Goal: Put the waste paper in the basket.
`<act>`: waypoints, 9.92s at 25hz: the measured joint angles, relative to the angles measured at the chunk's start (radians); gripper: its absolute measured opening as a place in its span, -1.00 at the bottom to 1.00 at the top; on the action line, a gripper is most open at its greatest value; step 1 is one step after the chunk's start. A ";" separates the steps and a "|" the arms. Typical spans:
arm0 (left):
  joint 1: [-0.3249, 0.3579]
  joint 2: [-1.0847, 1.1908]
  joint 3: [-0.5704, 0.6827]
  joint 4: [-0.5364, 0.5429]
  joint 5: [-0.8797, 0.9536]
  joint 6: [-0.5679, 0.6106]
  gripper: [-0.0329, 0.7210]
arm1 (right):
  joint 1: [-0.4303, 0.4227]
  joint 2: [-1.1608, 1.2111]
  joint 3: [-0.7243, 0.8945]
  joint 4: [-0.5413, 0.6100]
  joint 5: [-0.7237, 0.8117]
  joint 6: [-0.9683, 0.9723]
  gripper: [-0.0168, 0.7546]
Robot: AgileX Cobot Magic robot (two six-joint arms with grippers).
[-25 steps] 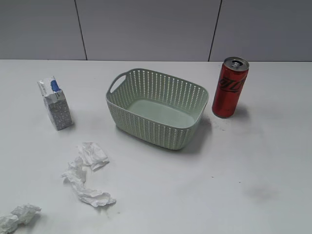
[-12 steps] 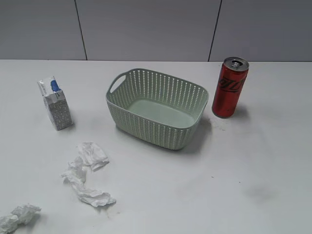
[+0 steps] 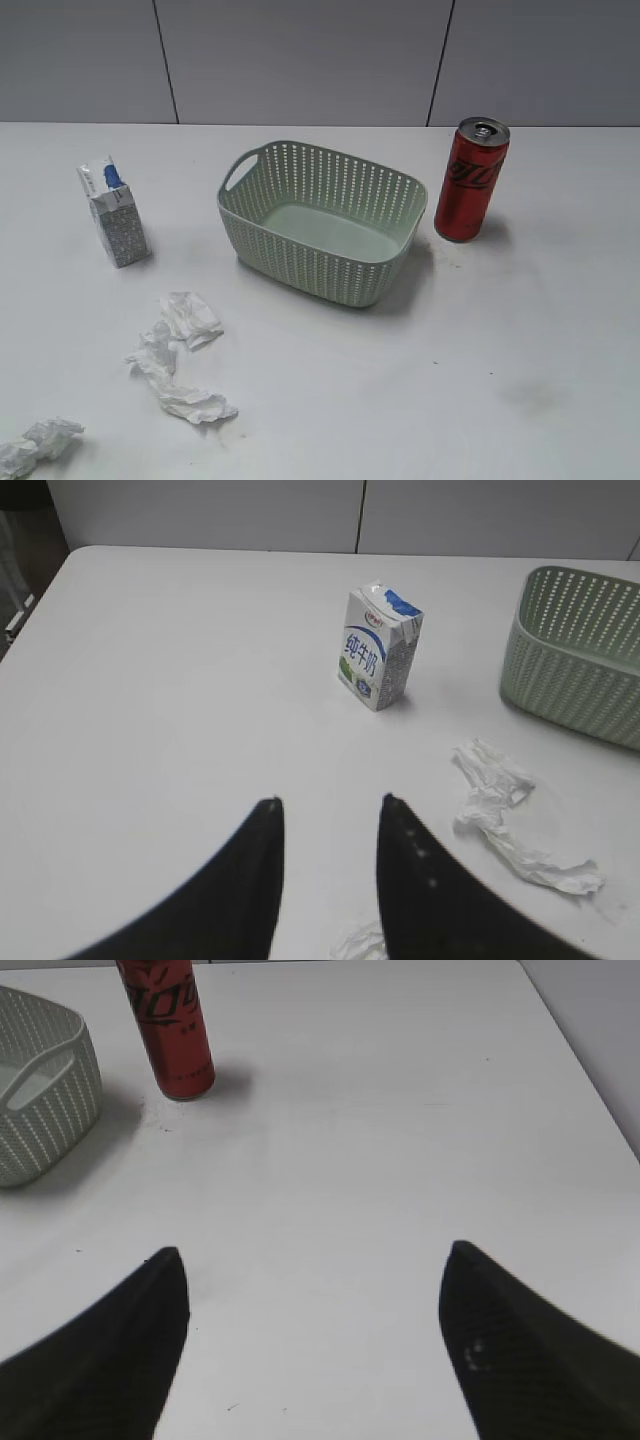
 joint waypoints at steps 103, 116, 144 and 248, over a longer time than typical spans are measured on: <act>-0.423 1.469 -0.527 -0.244 -0.579 0.287 -0.87 | 0.000 0.000 0.000 0.000 0.000 0.000 0.57; -0.553 1.589 -0.531 -0.351 -1.291 0.286 -0.87 | 0.000 0.000 0.000 0.000 0.000 0.000 0.57; -0.649 1.935 -0.531 -0.207 -1.556 0.286 0.83 | 0.000 0.000 0.000 0.000 0.000 0.000 0.57; -0.648 1.779 -0.419 0.028 -0.148 -0.017 -0.82 | 0.000 0.000 0.000 0.000 0.000 0.000 0.57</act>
